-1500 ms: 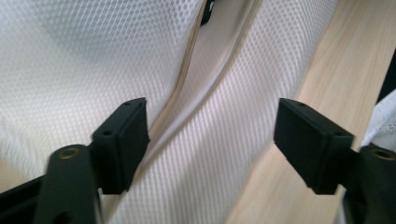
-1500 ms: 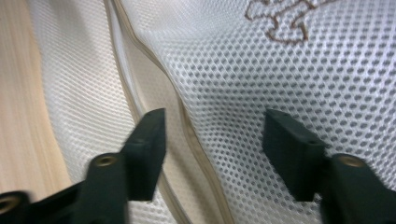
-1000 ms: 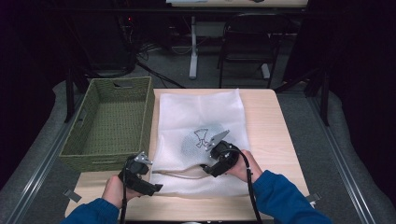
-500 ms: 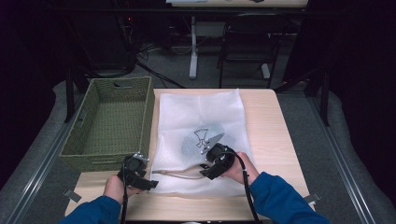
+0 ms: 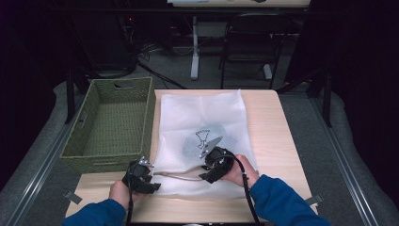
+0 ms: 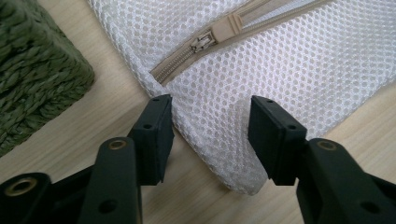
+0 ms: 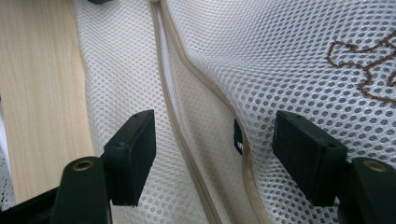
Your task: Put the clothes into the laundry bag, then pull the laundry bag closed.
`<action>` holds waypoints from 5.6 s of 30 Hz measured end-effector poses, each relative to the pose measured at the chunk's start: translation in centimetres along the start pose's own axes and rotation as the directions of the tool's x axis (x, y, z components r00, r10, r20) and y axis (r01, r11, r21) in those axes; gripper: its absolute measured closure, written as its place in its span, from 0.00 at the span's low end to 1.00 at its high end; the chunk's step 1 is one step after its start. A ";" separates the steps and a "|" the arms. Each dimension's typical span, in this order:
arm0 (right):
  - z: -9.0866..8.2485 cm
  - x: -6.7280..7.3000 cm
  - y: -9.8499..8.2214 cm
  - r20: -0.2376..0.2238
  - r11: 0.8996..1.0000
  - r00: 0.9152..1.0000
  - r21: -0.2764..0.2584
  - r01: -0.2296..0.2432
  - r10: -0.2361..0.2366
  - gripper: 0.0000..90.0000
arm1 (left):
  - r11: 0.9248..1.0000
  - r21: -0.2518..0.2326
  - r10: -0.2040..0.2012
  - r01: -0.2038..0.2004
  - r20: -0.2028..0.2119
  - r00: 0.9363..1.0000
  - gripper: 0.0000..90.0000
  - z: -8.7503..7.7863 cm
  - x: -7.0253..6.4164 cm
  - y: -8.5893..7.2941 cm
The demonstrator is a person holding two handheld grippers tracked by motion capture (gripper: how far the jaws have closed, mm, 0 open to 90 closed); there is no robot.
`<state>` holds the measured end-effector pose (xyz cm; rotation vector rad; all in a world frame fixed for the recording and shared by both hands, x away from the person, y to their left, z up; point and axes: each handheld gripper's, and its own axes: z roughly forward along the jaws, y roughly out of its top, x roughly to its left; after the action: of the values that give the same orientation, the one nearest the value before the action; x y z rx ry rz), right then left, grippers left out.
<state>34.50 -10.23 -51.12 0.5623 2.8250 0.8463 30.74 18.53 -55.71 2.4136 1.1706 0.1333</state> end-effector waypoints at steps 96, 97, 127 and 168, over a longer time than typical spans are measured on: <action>7.8 4.0 6.6 -0.015 0.976 0.978 -0.072 0.205 -0.206 0.91 | 0.978 -0.153 -0.112 0.140 0.177 0.978 0.89 -1.3 1.3 1.1; 7.8 4.0 6.5 -0.009 0.976 0.978 -0.069 0.208 -0.209 0.91 | 0.978 -0.153 -0.112 0.140 0.177 0.978 0.90 -1.3 1.3 1.1; 7.1 3.8 5.2 0.014 0.980 0.980 0.034 0.198 -0.199 0.92 | 0.969 -0.210 -0.090 0.129 0.185 0.979 0.93 -2.1 1.2 0.9; 3.6 2.3 1.2 0.032 0.980 0.987 0.131 0.152 -0.157 0.92 | 0.964 -0.241 -0.067 0.114 0.196 0.978 0.93 -2.7 1.3 1.0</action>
<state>33.65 -6.62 -53.45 0.3646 2.8534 0.6216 31.54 19.94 -53.04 2.0987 1.1050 0.0237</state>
